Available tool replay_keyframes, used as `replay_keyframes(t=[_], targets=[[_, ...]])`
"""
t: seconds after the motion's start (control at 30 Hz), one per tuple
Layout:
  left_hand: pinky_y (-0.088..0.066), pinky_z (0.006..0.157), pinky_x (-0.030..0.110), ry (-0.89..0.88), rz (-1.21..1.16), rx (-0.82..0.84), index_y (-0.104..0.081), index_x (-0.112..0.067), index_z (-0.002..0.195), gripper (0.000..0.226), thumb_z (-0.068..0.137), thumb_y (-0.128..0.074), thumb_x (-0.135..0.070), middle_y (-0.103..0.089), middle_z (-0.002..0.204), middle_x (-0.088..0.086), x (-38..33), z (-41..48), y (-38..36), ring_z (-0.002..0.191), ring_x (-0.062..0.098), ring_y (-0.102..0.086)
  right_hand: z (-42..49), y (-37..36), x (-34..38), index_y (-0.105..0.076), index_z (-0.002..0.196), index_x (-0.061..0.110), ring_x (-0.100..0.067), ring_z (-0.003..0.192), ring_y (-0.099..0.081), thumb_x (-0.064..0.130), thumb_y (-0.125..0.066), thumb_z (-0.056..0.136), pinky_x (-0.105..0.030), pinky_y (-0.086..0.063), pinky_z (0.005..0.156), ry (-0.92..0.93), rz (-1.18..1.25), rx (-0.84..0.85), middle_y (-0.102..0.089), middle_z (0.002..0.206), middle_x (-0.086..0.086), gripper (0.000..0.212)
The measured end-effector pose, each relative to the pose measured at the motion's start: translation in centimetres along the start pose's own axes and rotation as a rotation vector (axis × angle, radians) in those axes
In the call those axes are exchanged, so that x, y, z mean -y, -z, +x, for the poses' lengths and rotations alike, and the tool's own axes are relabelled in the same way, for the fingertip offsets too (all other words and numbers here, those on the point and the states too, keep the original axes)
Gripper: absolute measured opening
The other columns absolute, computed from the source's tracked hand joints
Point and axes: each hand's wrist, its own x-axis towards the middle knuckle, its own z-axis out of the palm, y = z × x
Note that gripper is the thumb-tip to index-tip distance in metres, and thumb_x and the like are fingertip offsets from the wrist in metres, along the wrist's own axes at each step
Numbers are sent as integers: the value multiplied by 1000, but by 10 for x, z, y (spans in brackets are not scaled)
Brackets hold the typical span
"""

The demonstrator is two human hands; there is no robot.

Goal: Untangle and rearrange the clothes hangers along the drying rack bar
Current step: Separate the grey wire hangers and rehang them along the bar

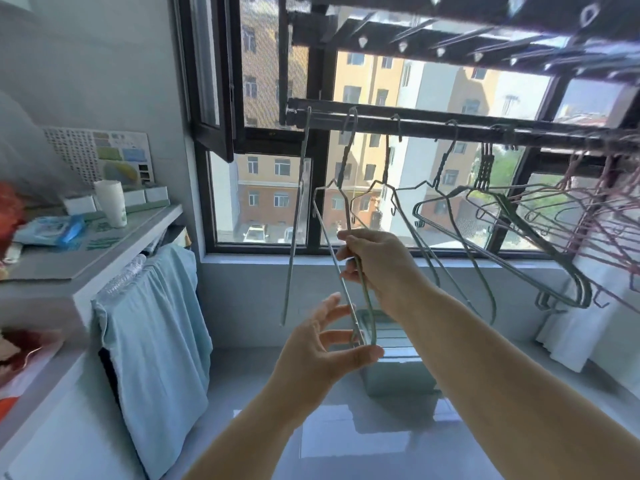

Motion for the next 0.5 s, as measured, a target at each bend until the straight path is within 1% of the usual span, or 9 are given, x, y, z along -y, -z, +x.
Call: replay_keyframes(t=[0.1,0.2,0.3,0.4,0.5], targets=[[-51,71,15,-4,4,5,-38,-21,134,102,47,-86,-41,-55,116,-22,-2,7,-1,92,-2,-62,6,0,2,-59,111,9,-7,51,-46,10,-43,96,-19,-50,52,33,-65,-24,-57,66,1,22],[-48,66,9,-17,13,-5,-40,-22,133,96,49,-84,-38,-56,114,-24,-4,10,-2,90,-6,-61,9,-1,2,-60,111,10,-6,46,-43,11,-43,96,-17,-48,46,72,-71,-38,-55,64,1,22],[-47,64,7,-32,16,-32,-44,-26,127,87,48,-80,-33,-58,110,-25,-5,15,0,90,-6,-61,12,-1,5,-61,109,12,-2,39,-42,10,-43,95,-15,-45,42,126,-52,-51,-54,60,1,23],[-47,66,6,-39,28,-52,-47,-34,121,79,49,-79,-39,-60,109,-26,-8,23,3,92,-7,-60,21,-5,13,-60,111,9,-4,43,-43,10,-42,95,-14,-43,42,135,-47,-45,-54,61,0,24],[-48,71,9,-38,37,-60,-48,-28,125,85,48,-77,-50,-60,111,-23,-10,33,6,96,-6,-61,32,-9,19,-59,113,5,-8,47,-42,11,-42,96,-15,-43,43,87,-25,-59,-54,63,-1,24]])
